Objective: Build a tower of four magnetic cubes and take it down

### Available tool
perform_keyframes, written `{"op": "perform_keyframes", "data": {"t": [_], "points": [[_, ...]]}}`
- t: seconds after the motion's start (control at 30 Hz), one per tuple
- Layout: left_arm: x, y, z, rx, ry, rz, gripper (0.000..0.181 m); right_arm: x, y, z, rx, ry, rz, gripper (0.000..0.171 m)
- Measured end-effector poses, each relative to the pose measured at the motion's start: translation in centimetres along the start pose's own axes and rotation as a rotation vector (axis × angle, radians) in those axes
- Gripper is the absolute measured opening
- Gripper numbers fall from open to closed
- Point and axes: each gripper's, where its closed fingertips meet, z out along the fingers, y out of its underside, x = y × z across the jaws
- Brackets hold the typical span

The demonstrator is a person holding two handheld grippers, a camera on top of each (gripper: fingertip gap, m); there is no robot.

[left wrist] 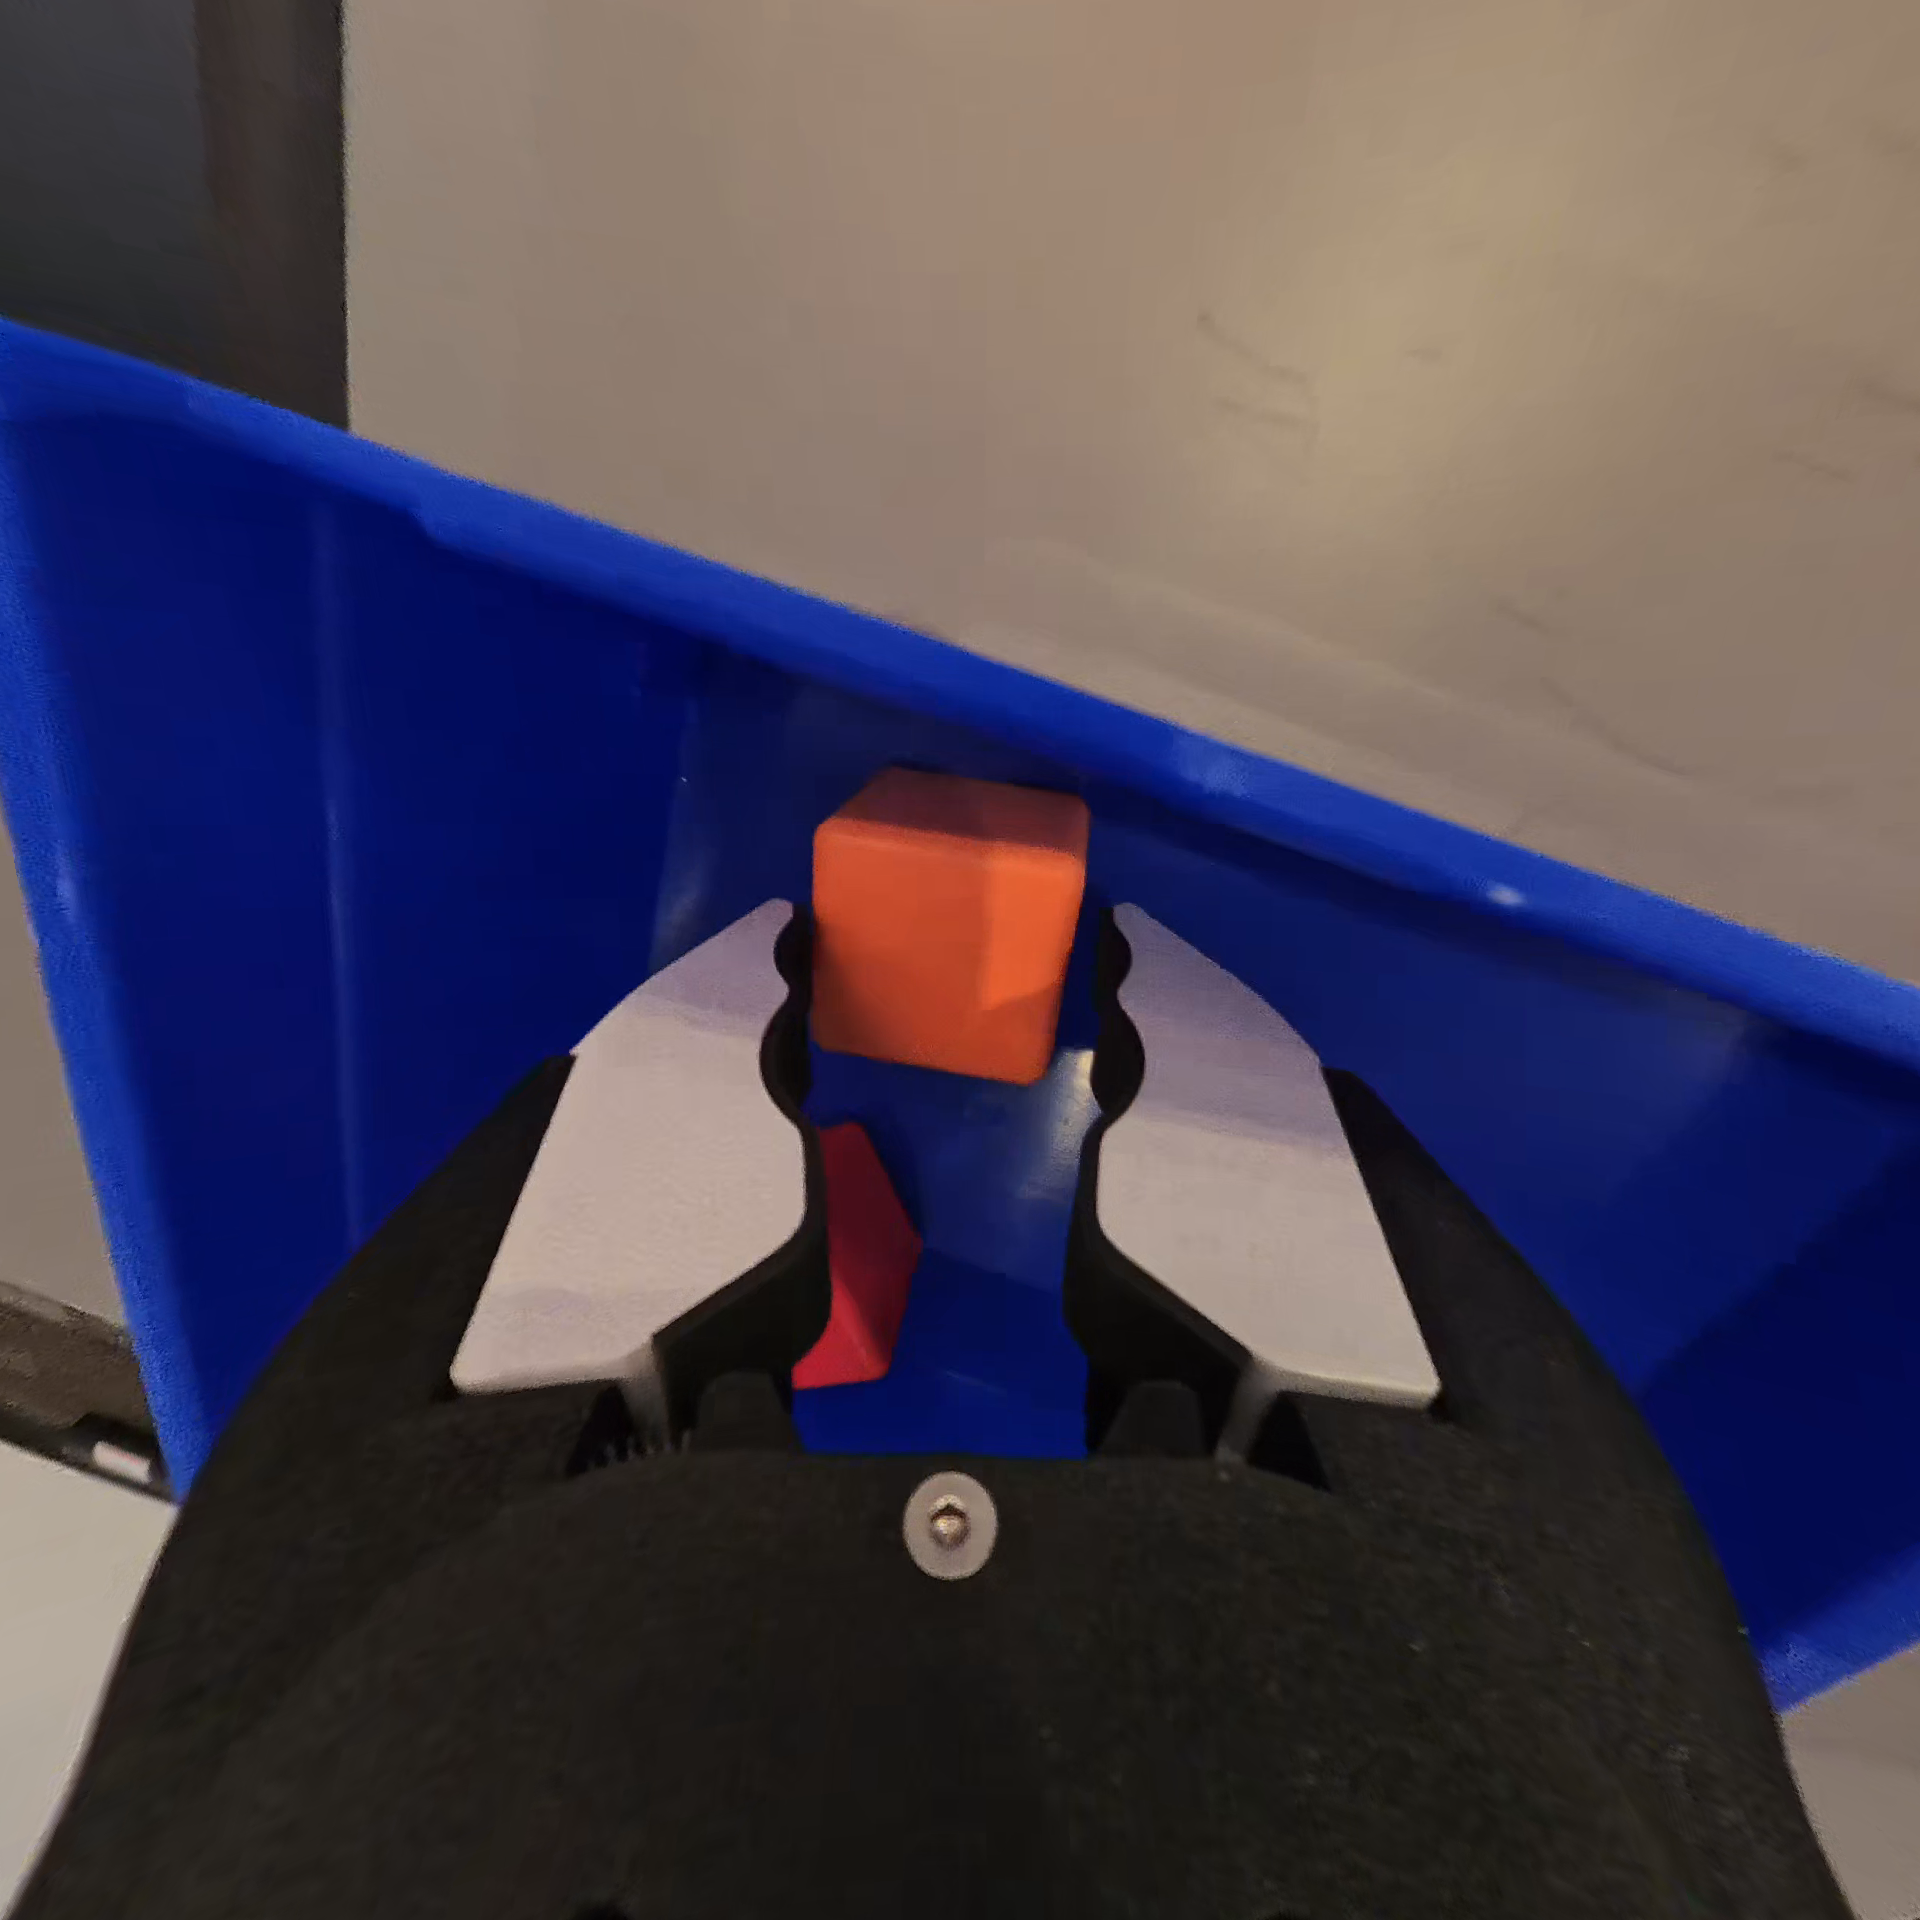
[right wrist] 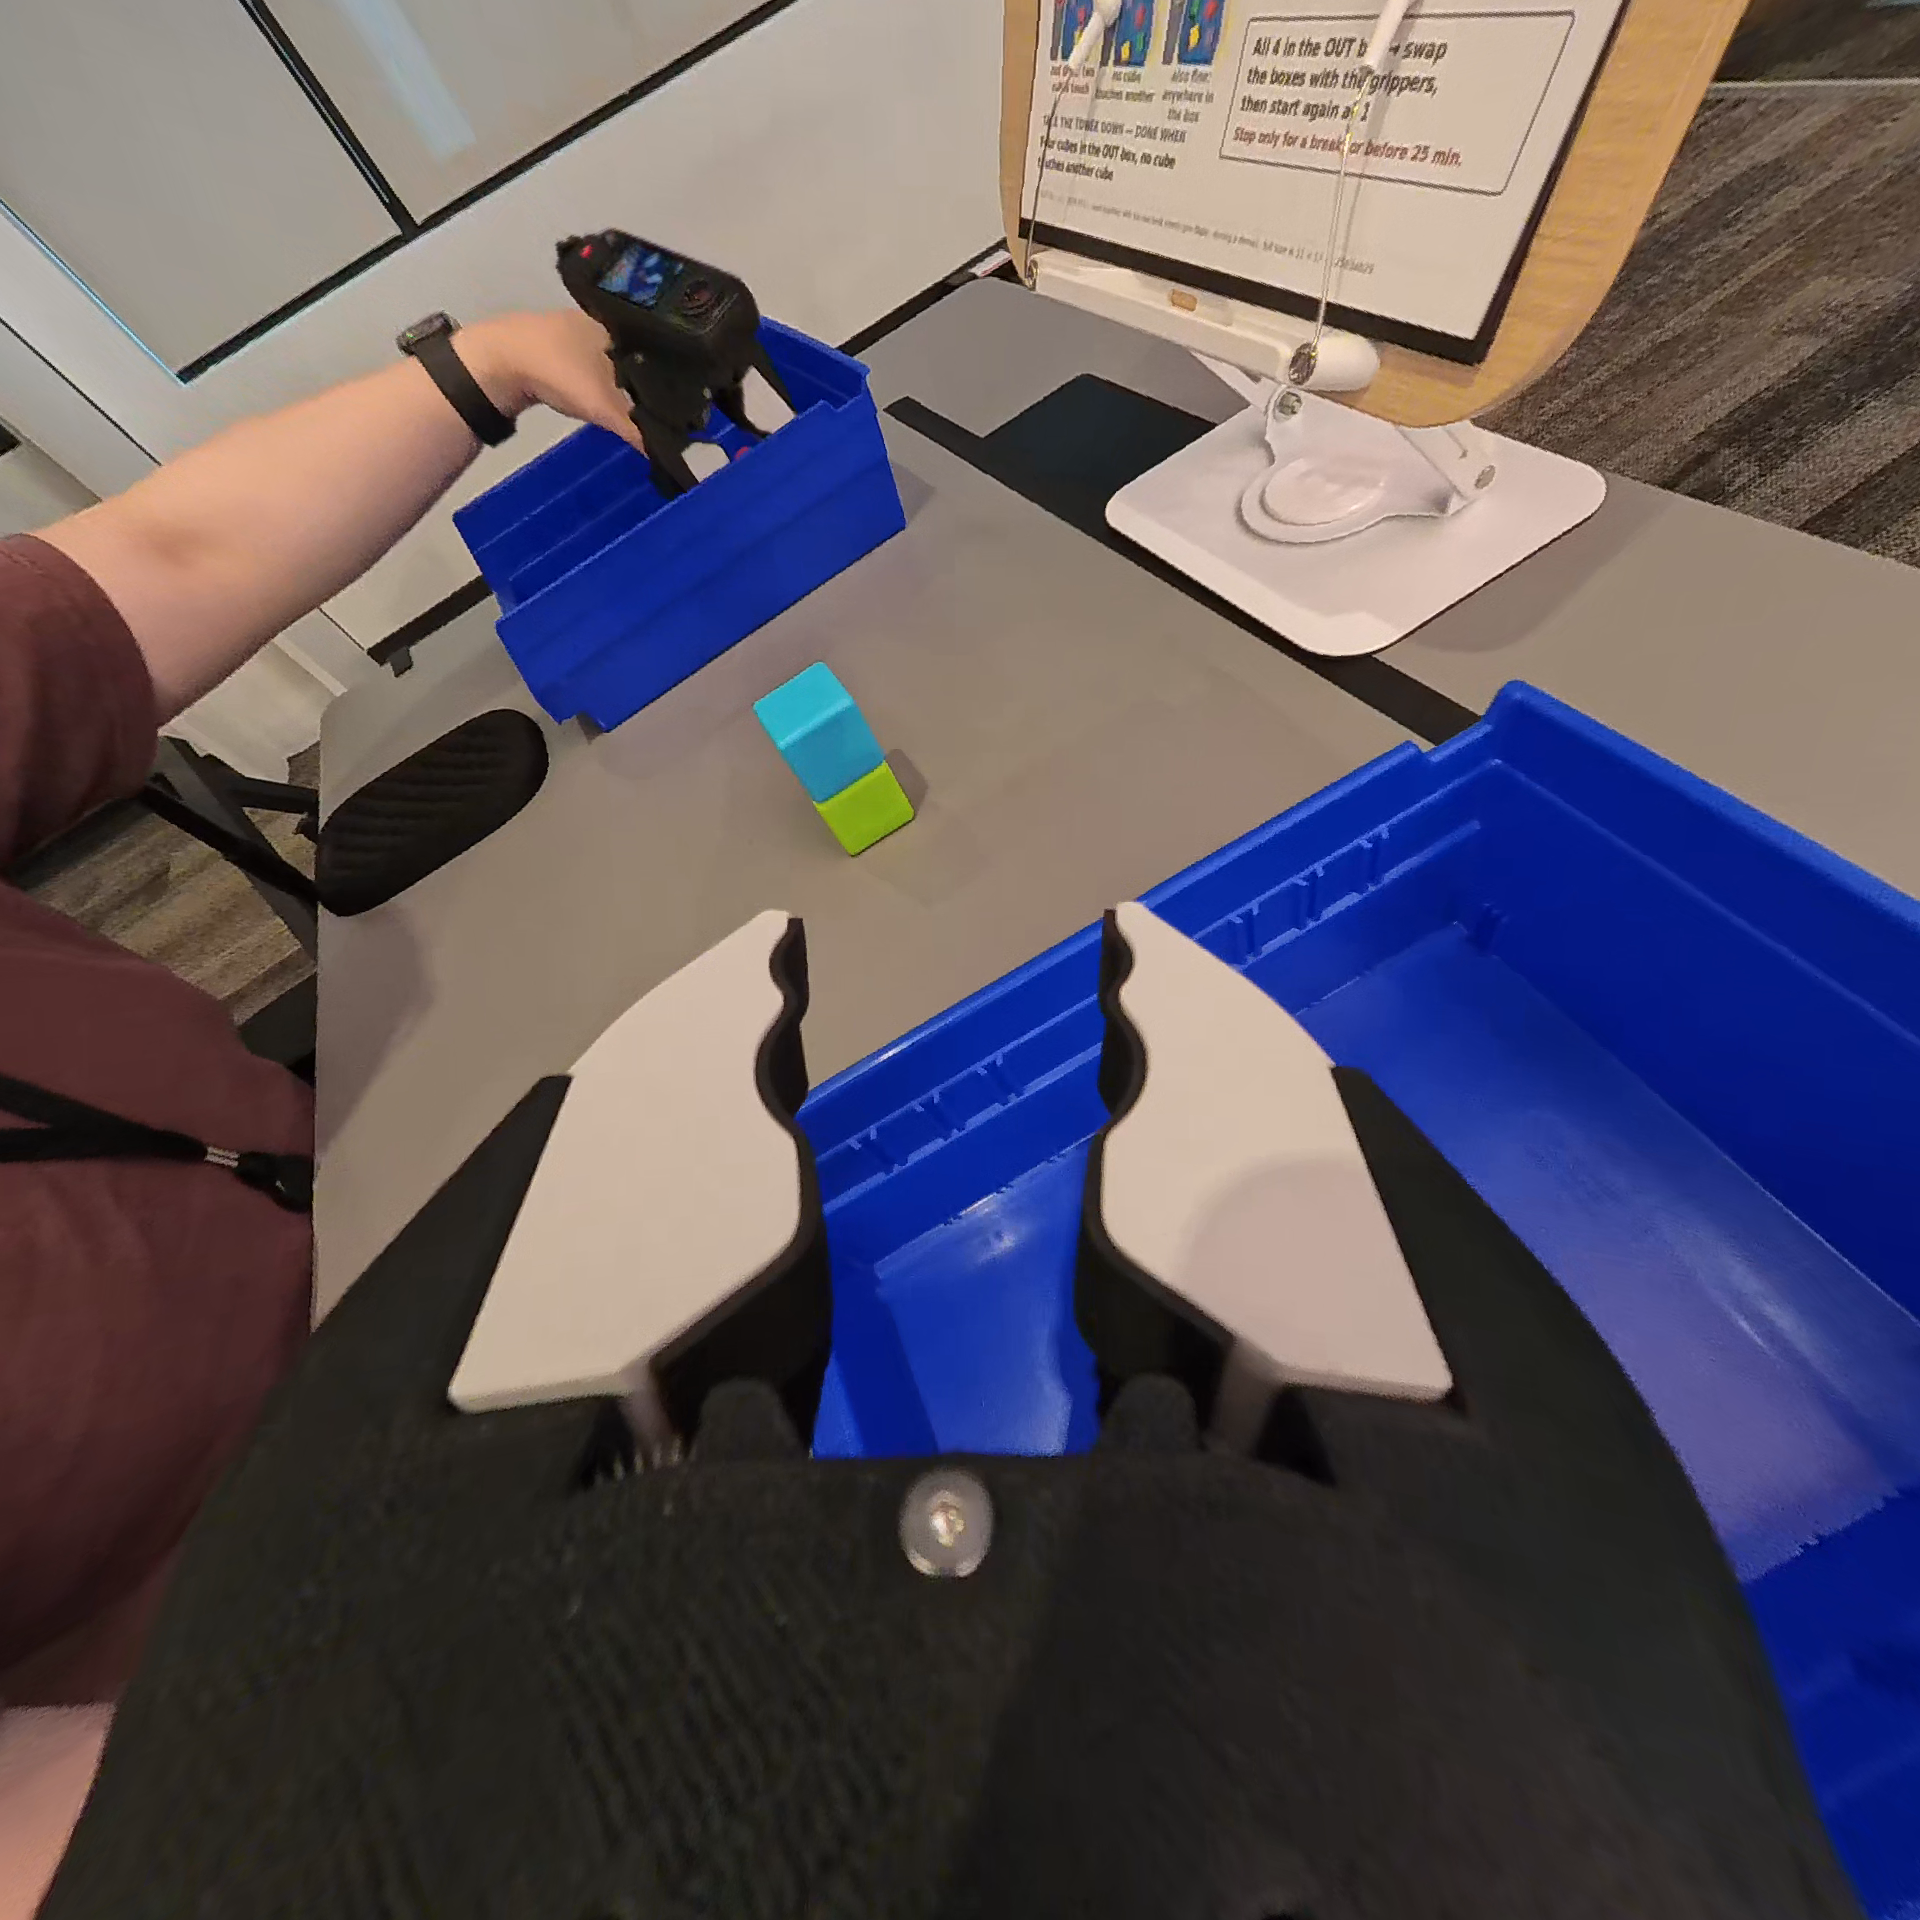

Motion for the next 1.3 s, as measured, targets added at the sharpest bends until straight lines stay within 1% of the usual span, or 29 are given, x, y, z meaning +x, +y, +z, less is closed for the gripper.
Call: {"op": "perform_keyframes", "data": {"t": [0.17,0.27,0.37,0.43,0.47,0.53,0.57,0.63,0.7,0.77,0.9,0.97,1.13,1.3], "points": [[-0.5,0.3,0.7,-0.036,-0.025,0.008,0.050,0.0,0.3,0.4,-0.026,-0.005,-0.010,0.055],[-0.8,0.4,-1.0,-0.036,-0.053,0.010,0.050,0.0,0.7,0.5,-0.046,-0.010,-0.010,0.055],[-1.5,0.0,-5.2,0.003,-0.122,0.003,0.050,-0.1,0.7,0.5,-0.051,-0.011,-0.016,0.055],[-2.2,-0.8,-9.6,0.023,-0.217,0.025,0.050,-0.2,0.5,0.5,-0.041,-0.016,-0.021,0.055],[-2.1,-1.7,-12.0,0.046,-0.252,0.032,0.050,-0.3,0.3,0.4,-0.037,-0.017,-0.021,0.055],[-1.1,-4.8,-16.4,0.118,-0.291,0.038,0.050,-0.4,0.2,0.5,-0.032,-0.021,-0.022,0.055],[0.0,-6.7,-18.0,0.159,-0.284,0.038,0.050,-0.5,0.1,0.6,-0.033,-0.022,-0.023,0.055],[3.5,-11.1,-19.7,0.244,-0.214,0.059,0.050,-0.6,0.2,0.7,-0.041,-0.022,-0.028,0.055],[7.5,-15.3,-19.7,0.304,-0.140,0.120,0.050,-0.9,0.2,0.9,-0.053,-0.021,-0.039,0.055],[10.6,-18.6,-18.6,0.309,-0.114,0.182,0.050,-1.2,0.3,1.0,-0.060,-0.025,-0.049,0.055],[13.7,-22.1,-15.1,0.226,-0.126,0.326,0.050,-1.5,0.5,1.1,-0.069,-0.032,-0.054,0.055],[14.5,-22.9,-13.7,0.179,-0.104,0.341,0.050,-1.5,0.6,1.1,-0.069,-0.038,-0.049,0.055],[14.6,-24.2,-11.2,0.141,-0.096,0.324,0.050,-1.5,0.9,1.3,-0.079,-0.047,-0.040,0.055],[15.3,-24.3,-9.0,0.122,-0.046,0.318,0.050,-1.5,1.1,1.3,-0.093,-0.048,-0.046,0.055]]}}
